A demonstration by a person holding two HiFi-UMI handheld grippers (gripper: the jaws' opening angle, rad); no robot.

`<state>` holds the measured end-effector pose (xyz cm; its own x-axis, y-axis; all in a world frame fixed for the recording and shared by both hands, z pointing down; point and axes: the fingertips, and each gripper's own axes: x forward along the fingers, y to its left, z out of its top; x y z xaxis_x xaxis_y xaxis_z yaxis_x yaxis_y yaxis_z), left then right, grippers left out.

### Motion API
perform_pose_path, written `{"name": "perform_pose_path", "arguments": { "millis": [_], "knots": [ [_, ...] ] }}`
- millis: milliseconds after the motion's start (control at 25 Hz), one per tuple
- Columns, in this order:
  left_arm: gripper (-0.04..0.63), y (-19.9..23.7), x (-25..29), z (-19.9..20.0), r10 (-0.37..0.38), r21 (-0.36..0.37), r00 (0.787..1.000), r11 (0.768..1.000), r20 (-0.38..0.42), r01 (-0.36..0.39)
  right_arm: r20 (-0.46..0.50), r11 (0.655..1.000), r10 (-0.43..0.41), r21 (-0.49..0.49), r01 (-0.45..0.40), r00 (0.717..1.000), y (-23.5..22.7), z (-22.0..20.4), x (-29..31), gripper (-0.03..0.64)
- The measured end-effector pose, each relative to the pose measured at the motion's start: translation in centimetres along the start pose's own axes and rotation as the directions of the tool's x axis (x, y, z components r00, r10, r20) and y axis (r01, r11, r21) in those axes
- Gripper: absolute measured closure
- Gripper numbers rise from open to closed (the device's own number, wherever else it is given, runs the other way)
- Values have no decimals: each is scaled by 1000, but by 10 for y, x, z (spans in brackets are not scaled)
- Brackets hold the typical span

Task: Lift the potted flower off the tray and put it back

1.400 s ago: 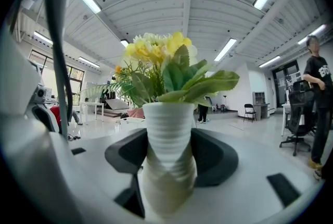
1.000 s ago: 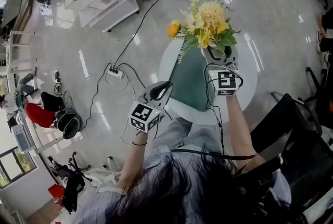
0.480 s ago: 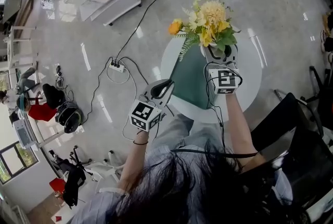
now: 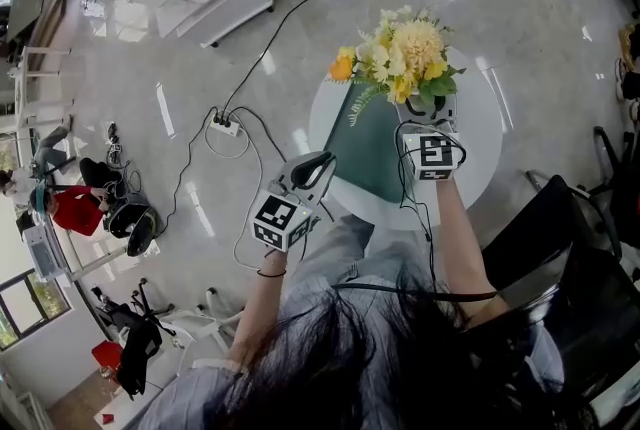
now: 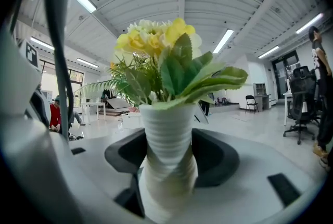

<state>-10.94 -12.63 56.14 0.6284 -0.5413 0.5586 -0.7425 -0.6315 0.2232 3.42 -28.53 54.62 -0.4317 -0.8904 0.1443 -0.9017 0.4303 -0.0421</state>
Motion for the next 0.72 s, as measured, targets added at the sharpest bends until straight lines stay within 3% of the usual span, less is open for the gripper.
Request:
{"name": "perform_pose_path", "arguments": {
  "millis": [200,520,720],
  "knots": [
    [554,-2,-3,-2,6,2,1000,1000,-4,-6,0,1000,3,3,-3,1000,0,2,2,353],
    [554,-11,-11,-6,5,30,1000,1000,5,-5,-142,999,-1,42,7,990,2,-28,-5,339],
    [554,-13,-25,-8,23,39,1000,999,14,-23,-184,997,-44,46,54,982,-1,-36,-21,337]
  ]
}}
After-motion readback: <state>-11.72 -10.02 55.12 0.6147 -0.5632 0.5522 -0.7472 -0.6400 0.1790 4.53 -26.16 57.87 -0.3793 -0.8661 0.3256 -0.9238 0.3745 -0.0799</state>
